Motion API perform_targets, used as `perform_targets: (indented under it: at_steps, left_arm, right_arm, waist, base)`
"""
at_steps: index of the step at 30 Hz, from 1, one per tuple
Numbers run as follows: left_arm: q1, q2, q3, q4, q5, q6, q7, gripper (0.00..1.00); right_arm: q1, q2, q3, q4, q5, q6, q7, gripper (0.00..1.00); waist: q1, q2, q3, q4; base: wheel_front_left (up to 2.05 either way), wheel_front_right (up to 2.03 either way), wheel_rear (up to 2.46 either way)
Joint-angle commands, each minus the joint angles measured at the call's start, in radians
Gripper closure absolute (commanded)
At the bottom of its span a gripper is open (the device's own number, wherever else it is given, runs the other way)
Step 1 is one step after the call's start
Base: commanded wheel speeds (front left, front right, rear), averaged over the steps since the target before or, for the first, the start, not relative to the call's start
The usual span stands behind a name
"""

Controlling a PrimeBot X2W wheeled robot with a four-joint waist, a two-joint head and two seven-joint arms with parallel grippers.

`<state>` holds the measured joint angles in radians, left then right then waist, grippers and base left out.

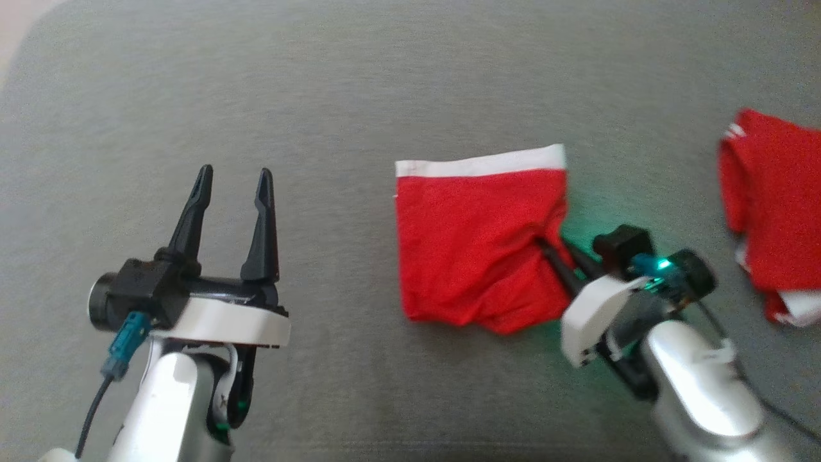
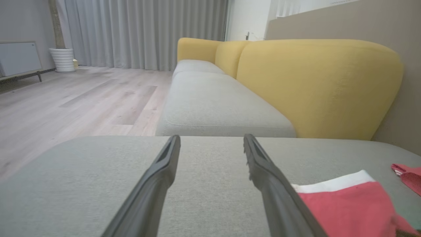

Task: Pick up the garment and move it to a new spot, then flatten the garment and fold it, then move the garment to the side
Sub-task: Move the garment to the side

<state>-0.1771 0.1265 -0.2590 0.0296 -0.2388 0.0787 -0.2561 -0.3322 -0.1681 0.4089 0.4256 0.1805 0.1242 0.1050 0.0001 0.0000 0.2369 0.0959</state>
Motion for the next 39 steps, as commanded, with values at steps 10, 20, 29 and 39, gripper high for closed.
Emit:
perform_targets:
  at_steps: [10,20,29,39]
  left_arm:
    - [-0.060,0.028,0.035,-0.050,0.034,-0.027,-0.006,0.00]
    - [-0.109,0.039,0.025,-0.043,0.046,-0.044,-0.006,0.00]
    - [-0.152,0.040,0.013,-0.039,0.050,-0.061,-0.006,0.00]
    - [-0.188,0.031,0.017,-0.041,0.048,-0.069,-0.006,0.00]
  right_arm:
    - [-0.029,-0.306,-0.018,-0.249,0.030,0.007,0.140,1.00]
    - [-0.190,-0.460,-0.172,-0.227,0.052,0.007,0.172,1.00]
    - [-0.281,-0.576,-0.154,-0.104,0.015,0.007,0.159,1.00]
    - [-0.349,-0.503,-0.258,0.030,-0.146,0.007,0.224,1.00]
  waist:
    - [-0.0001,0.0000,0.079,-0.254]
    - [-0.0001,0.0000,0.160,-0.315]
    - [-0.0001,0.0000,0.229,-0.304]
    - [-0.0001,0.0000,0.287,-0.295]
  base:
    - [0.00,0.00,0.00]
    - [0.00,0.00,0.00]
    - [0.00,0.00,0.00]
    - [0.00,0.00,0.00]
